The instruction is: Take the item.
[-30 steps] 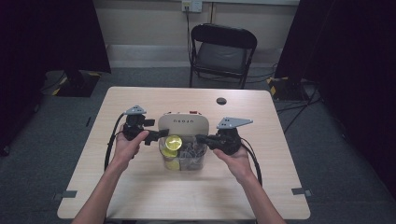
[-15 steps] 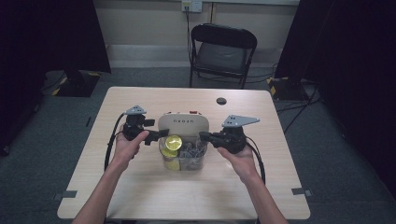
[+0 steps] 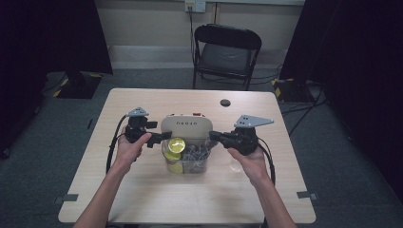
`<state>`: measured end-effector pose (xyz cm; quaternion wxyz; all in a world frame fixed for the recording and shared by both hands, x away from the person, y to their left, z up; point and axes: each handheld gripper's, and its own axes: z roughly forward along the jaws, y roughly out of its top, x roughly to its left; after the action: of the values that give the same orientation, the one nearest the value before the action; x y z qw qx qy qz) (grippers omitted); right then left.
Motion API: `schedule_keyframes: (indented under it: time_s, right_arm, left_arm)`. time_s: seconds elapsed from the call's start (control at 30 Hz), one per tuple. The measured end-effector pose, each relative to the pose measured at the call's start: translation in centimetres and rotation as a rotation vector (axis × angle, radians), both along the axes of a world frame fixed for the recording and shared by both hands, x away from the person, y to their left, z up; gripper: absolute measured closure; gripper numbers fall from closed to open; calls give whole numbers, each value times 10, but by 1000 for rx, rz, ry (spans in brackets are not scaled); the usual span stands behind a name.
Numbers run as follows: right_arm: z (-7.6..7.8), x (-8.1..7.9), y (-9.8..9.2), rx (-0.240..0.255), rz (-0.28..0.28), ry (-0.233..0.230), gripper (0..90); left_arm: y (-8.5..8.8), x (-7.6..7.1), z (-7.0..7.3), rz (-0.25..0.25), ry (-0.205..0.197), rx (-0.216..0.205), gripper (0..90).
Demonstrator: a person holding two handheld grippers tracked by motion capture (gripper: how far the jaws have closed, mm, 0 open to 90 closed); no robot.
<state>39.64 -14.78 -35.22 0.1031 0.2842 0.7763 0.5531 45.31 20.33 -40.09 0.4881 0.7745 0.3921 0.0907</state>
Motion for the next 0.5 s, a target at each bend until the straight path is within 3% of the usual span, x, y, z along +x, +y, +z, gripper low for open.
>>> schedule_keyframes:
  time_s: [0.5]
  right_arm:
    - [7,-7,-23,8,-43,-16,900]
  left_arm:
    - [0,0,0,3,1,2,114]
